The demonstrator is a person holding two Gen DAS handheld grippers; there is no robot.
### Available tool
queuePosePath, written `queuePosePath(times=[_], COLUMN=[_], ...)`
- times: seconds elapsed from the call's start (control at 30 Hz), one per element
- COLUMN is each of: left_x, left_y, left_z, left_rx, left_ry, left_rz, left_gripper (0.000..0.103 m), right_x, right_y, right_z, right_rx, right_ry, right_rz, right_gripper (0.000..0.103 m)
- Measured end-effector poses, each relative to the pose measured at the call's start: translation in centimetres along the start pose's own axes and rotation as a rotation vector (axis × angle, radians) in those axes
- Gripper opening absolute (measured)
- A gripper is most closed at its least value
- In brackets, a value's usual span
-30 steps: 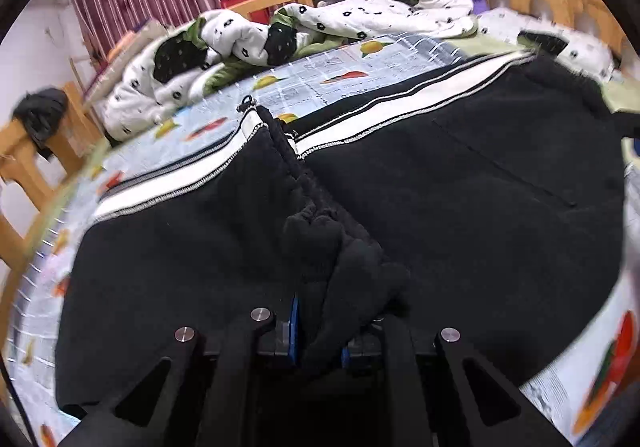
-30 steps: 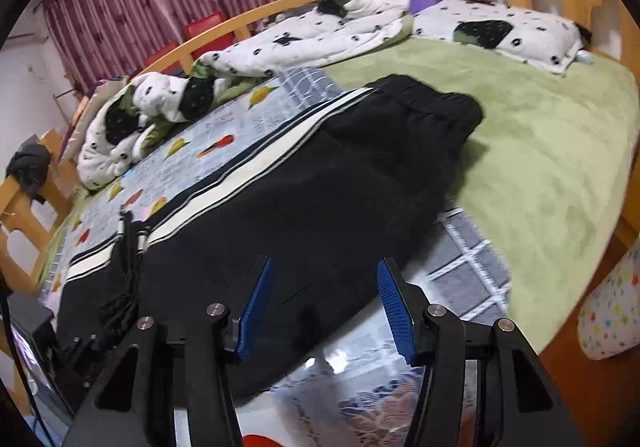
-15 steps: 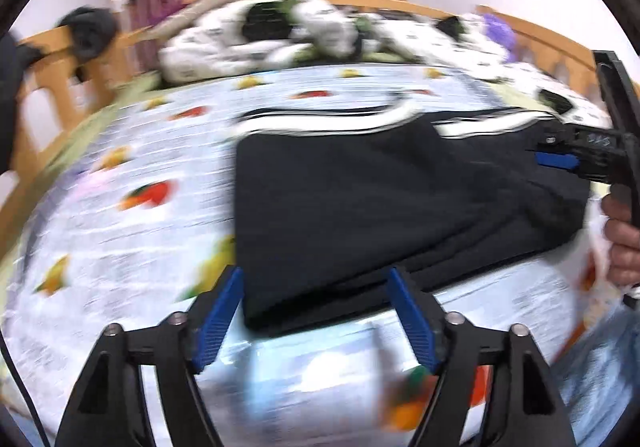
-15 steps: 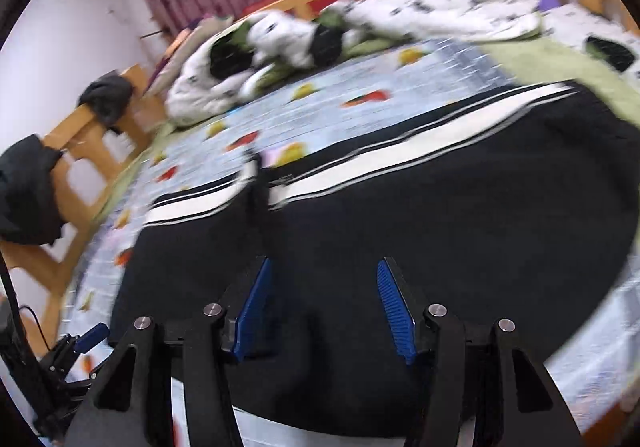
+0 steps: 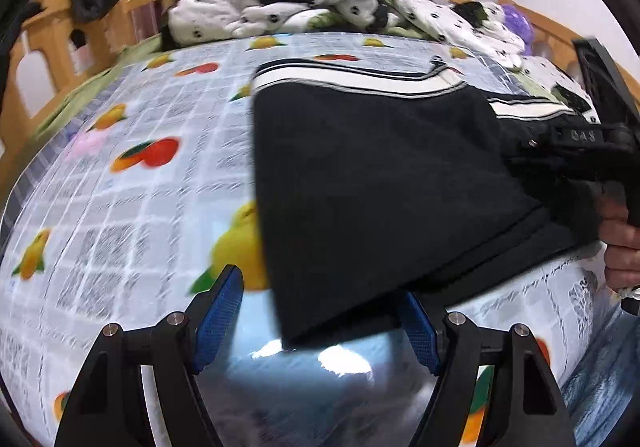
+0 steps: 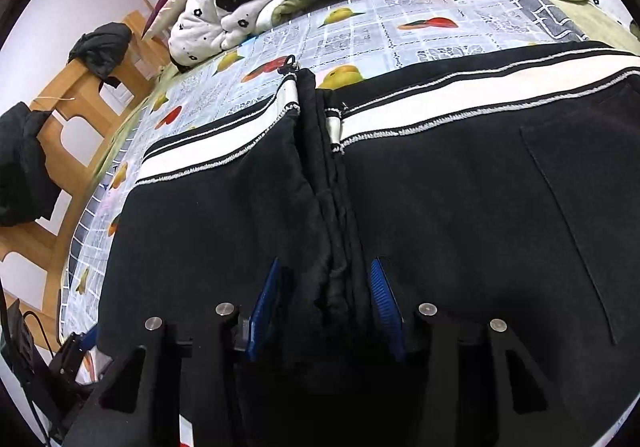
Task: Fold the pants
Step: 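Grasp the waistband drawstring area with the right tool and smooth the fold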
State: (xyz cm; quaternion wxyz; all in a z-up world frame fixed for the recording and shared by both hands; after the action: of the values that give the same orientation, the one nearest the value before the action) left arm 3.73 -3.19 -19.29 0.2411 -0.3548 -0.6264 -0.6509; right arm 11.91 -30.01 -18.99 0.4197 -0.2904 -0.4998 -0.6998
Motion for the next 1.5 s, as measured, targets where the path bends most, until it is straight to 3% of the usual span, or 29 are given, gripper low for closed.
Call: queuePosePath(times=[0.1, 0.2, 0.33, 0.57, 0.67, 0.73, 0.77, 0.9, 1.03, 1.1, 1.17, 1.2, 1.27, 1.5], left_x=[-0.1, 1.7, 4.1, 2.1, 1.2, 1.3, 1.5, 1.7, 1.9, 1.8, 1.7, 1.7, 1.8, 1.5], left_y=[0.2, -1.0, -3.6, -2.0, -1.5, -1.4, -1.4, -1.9, -2.0, -2.1, -2.1, -2.0, -1.8, -1.7], left_z=[-0.8, 0.8, 4.0, 3.0, 3.3, 3.7, 3.8, 4.0, 4.0, 3.7, 3.6, 3.7, 3.9, 3.5], left_rx=[-0.032, -0.012, 0.101, 0.064, 0.110, 0.135, 0.134, 0.110, 0.116, 0.095, 0.095, 0.104, 0.122, 0.111], left_ry=[0.111, 0.216, 0.090, 0.053, 0.033, 0.019, 0.021, 0.046, 0.026, 0.032, 0.039, 0.035, 0.025, 0.023], left_rz=[-0.055, -0.097, -0.076, -0.058, -0.042, -0.045, -0.051, -0.045, -0.047, -0.046, -0.043, -0.041, -0.031, -0.031], left_gripper=[0.076, 0.076, 0.076, 0.074, 0.074, 0.074, 0.074, 0.076, 0.076, 0.076, 0.076, 0.076, 0.076, 0.075], right_x=[-0.5, -0.7, -0.4, -1.2, -2.1, -2.6, -2.6, 0.7, 5.1, 5.5, 4.2, 3.1, 2.3, 3.8], right_y=[0.7, 1.2, 1.1, 1.3, 2.3, 2.7, 2.7, 2.3, 0.6, 0.0, -0.1, -0.3, -0.5, -2.0], right_z=[0.3, 0.4, 0.0, 0.2, 0.5, 0.7, 0.8, 0.4, -0.3, -1.0, -1.9, -2.3, -3.3, -5.2], right_rx=[-0.014, -0.028, -0.047, -0.038, -0.017, -0.003, 0.012, -0.005, 0.027, 0.024, 0.006, -0.006, -0.039, -0.148], right_ry=[0.000, -0.001, 0.017, 0.027, 0.032, 0.031, 0.033, 0.114, 0.128, 0.111, 0.092, 0.084, 0.068, 0.201], right_rz=[0.005, 0.005, 0.006, 0.022, 0.023, 0.019, 0.020, -0.079, -0.183, -0.189, -0.128, -0.088, -0.055, -0.024], right_gripper=[0.048, 0.048, 0.048, 0.049, 0.049, 0.034, 0.017, 0.012, 0.011, 0.012, 0.016, 0.028, 0.040, 0.047])
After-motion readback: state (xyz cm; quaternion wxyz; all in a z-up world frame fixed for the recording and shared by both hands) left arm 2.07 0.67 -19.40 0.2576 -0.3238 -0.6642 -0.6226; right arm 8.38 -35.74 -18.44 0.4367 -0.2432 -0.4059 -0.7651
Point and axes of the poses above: each gripper's, at about its wrist camera, not at the fingertips, and x roughly against the way its jaws point, z to its left, y to its top, the point moved 3 cm from there along -x, roughly the way its jaws point, and after that the axes turned 2 degrees about -y, right-handed, at the moved point
